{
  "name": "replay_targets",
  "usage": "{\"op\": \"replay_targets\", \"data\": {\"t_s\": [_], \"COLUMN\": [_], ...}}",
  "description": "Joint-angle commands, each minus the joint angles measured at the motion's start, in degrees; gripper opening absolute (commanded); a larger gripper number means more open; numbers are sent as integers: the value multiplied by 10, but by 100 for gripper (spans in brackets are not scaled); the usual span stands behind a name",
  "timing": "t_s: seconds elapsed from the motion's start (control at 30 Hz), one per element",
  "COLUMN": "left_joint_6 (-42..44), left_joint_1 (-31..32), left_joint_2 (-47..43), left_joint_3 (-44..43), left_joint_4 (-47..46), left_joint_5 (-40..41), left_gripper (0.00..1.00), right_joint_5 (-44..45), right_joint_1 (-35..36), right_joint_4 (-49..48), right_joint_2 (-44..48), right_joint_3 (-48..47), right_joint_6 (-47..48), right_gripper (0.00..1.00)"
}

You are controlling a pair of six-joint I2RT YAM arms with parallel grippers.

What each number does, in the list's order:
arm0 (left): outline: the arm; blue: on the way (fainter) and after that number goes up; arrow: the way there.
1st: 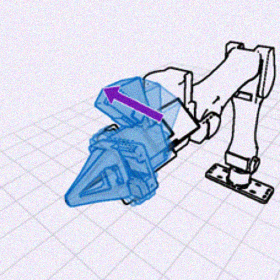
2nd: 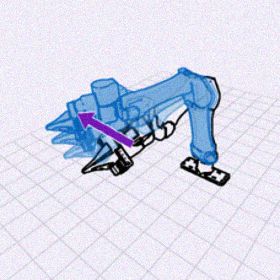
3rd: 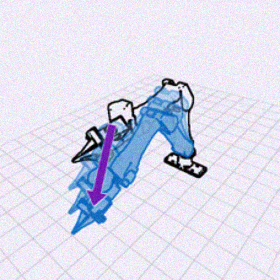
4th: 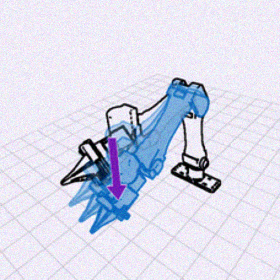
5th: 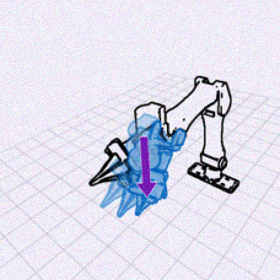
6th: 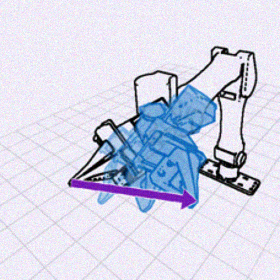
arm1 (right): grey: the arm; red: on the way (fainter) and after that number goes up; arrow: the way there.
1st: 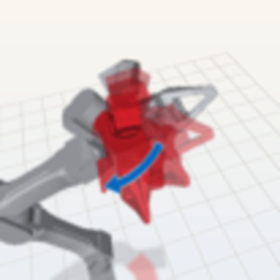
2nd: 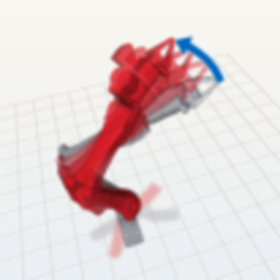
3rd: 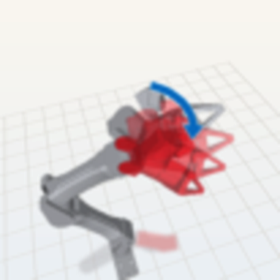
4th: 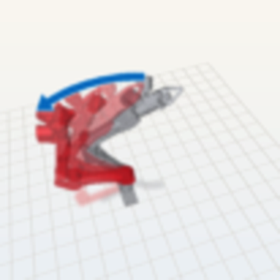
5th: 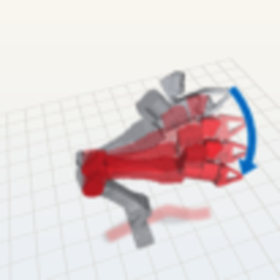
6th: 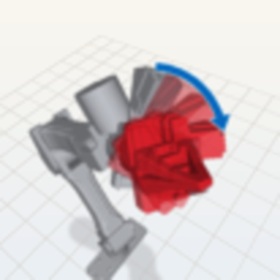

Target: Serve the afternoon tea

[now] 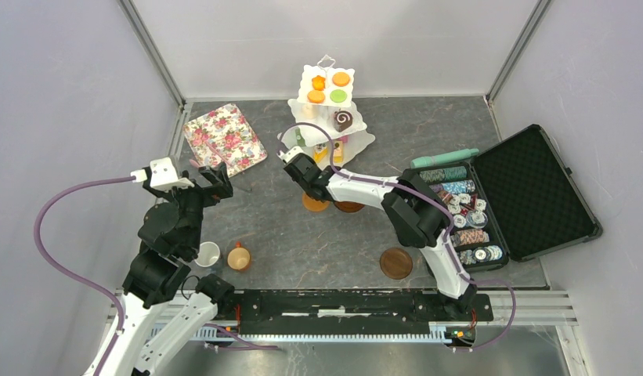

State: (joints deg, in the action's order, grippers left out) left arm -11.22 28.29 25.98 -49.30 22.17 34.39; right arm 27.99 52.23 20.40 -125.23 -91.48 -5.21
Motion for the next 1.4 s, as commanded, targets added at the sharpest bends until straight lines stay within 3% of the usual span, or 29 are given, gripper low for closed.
{"op": "replay_targets", "data": {"t_s": [0.0, 0.27, 0.37, 0.53, 0.7, 0.83, 0.97, 1.37], "left_joint_6": [-6, -6, -6, -9, -11, -9, -12, -14], "left_joint_1": [-4, -7, -11, -21, -26, -26, -26, -26], "left_joint_2": [4, 6, 4, -5, -24, -37, -45, -76], "left_joint_3": [1, 1, 0, 2, 7, 10, 10, 10], "left_joint_4": [-18, -18, -18, -20, -21, -25, -24, -23], "left_joint_5": [5, 6, 6, 11, 22, 26, 24, 31], "left_gripper": [100, 100, 100, 100, 100, 100, 100, 100], "right_joint_5": [1, -12, -59, -191, -257, -279, -265, -234], "right_joint_1": [-1, 42, 69, 112, 139, 157, 177, 213], "right_joint_4": [15, 56, 58, -40, -138, -183, -159, -93], "right_joint_2": [3, 111, 140, 169, 152, 122, 84, -59], "right_joint_3": [-45, -51, -28, 44, 60, 39, -20, -191], "right_joint_6": [8, 6, -27, -102, -176, -238, -262, -296], "right_gripper": [30, 51, 56, 68, 79, 84, 86, 81]}}
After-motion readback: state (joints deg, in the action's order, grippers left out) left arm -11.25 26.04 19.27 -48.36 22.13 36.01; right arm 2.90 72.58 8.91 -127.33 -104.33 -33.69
